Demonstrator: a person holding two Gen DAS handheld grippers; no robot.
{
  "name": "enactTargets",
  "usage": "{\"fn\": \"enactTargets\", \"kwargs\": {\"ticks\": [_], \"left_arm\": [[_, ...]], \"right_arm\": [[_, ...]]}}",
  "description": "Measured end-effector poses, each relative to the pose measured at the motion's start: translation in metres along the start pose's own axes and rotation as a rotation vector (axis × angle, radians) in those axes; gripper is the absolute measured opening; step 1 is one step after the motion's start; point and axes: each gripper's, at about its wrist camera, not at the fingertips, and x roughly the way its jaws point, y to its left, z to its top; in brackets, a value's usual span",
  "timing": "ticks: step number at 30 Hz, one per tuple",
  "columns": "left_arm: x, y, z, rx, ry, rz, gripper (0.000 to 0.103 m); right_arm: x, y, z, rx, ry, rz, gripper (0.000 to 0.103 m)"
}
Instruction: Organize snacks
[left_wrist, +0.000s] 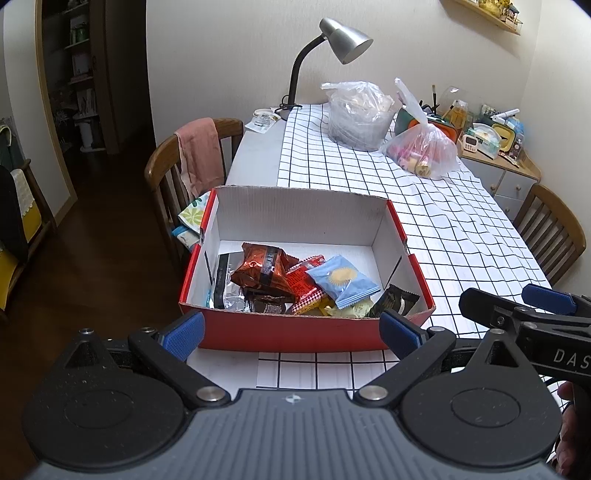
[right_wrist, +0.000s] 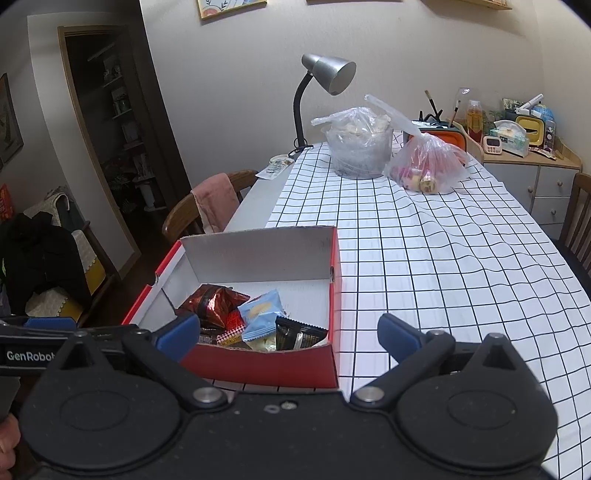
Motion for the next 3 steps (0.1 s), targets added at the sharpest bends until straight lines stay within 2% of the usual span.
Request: {"fn": "enactTargets", "kwargs": {"ticks": [3], "left_arm": [[0.0020,-0.0007,-0.0003,-0.001,0.002,-0.004,0.101]], "right_arm": [[0.0002,-0.0015,-0.0004,0.003,0.003,-0.003,0.103]]}}
